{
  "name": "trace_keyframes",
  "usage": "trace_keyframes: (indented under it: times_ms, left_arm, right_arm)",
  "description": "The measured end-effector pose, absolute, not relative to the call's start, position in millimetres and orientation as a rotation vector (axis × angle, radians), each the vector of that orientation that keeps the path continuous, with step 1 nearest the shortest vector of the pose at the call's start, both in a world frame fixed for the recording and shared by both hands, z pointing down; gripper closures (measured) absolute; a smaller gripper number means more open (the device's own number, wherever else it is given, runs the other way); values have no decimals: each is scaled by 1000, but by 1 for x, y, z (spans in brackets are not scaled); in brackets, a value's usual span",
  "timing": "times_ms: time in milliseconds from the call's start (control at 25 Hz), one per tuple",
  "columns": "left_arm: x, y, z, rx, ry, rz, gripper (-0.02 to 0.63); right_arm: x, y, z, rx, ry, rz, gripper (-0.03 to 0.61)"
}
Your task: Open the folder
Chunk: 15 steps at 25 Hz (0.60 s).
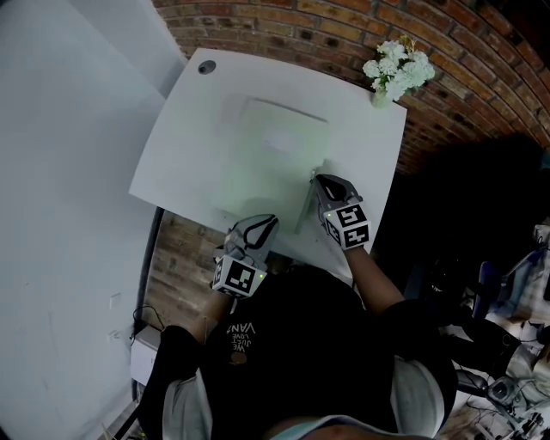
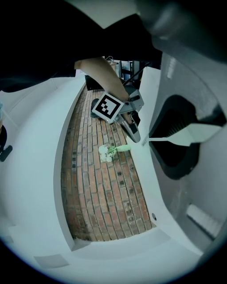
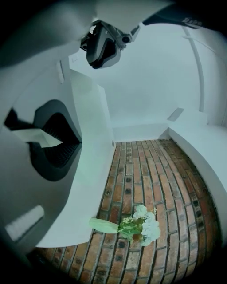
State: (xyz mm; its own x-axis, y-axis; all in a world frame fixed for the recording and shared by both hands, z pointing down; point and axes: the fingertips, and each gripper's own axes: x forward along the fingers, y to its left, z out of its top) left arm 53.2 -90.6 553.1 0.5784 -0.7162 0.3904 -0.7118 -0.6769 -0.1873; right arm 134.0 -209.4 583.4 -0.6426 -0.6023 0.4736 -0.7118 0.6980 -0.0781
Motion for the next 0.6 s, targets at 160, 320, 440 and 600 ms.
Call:
trace_keyframes:
  times_ms: [160,320,440,600]
  left_arm:
    - [56,-88,560,-2801,1234,-714,606]
    - [59,-85,566,-2806,1209,-721,604]
    - [64,-82,567,-2807,1178,-745,595]
    - [68,-77,574,-2808,1138,-792,534]
  right_arm:
    - [133,-211,591,994,-2479,365,580]
    - [132,-212,597,974,-2467,372,580]
    - [131,-212,599,962,-2464,373,580]
    - [129,-211,604,948,-2456,370,580]
